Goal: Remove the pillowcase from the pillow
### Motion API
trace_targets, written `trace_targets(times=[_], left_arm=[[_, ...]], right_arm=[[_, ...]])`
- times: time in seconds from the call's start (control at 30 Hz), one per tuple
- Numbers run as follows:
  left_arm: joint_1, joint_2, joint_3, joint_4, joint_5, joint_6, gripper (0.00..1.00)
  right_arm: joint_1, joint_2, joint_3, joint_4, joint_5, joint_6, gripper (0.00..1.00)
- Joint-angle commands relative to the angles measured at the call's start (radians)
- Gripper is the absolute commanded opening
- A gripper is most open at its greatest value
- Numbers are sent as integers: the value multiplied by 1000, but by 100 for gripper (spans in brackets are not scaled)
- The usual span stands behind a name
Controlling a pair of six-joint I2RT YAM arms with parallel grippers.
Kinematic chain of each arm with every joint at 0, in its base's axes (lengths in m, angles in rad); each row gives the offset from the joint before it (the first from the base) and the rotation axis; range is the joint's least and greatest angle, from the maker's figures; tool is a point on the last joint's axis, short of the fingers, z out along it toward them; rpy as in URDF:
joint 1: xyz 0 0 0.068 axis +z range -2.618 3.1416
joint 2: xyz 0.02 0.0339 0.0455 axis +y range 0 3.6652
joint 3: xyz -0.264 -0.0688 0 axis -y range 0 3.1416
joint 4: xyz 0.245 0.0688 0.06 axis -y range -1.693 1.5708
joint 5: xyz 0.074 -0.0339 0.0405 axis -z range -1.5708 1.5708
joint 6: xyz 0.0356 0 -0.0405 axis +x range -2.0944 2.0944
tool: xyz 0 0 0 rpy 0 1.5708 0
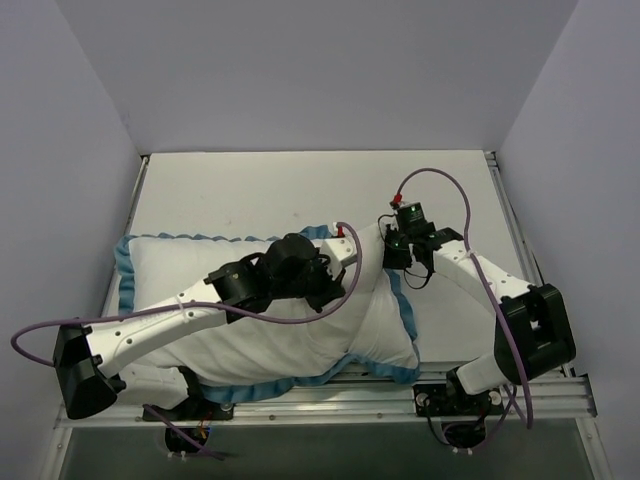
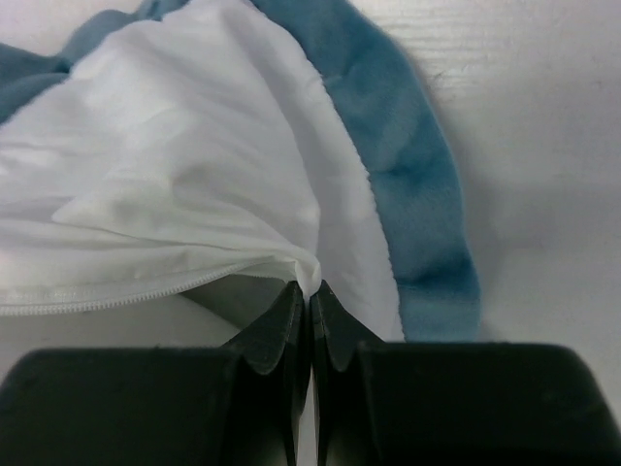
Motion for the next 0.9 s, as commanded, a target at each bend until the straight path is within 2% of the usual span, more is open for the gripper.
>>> trace_targets(times=[0.0,0.1,0.17,0.2,0.3,0.47,0.6,0.7,0.73,0.8,0.83,0.87], left_arm=[[-63,-118,-2,-114,123,-52,2],[15,-129,12,-84,-15,-81,2],[79,-114,23,-48,-60,-127,2],[151,-103,42,-35,-101,-146,2],[254,-37,111,-7,-216,-209,2],[301,134,236,15,-488,-262,2],[321,230,293,56,-450,-312,2],[321,290,317,67,-416,-348,2],[321,300,320,64,-408,-371,2],[321,322,317,65,-372,-390,6],[321,323,317,61,-361,-408,12],[319,320,310,61,-347,-414,27]], right_arm=[[-50,-27,-26,217,138,-27,0],[-49,-100,-49,168,124,-38,0],[-50,-160,-48,117,124,-50,0],[-50,-180,-45,85,127,-55,0],[-50,-243,-22,39,130,-75,0],[-44,-257,49,10,127,-82,0],[-24,-223,95,7,119,-78,4],[-8,-200,125,-1,142,-72,22],[-4,-200,133,-7,153,-67,32],[5,-206,145,-19,182,-61,43],[8,-223,147,-26,191,-53,46],[14,-231,149,-30,203,-52,48]])
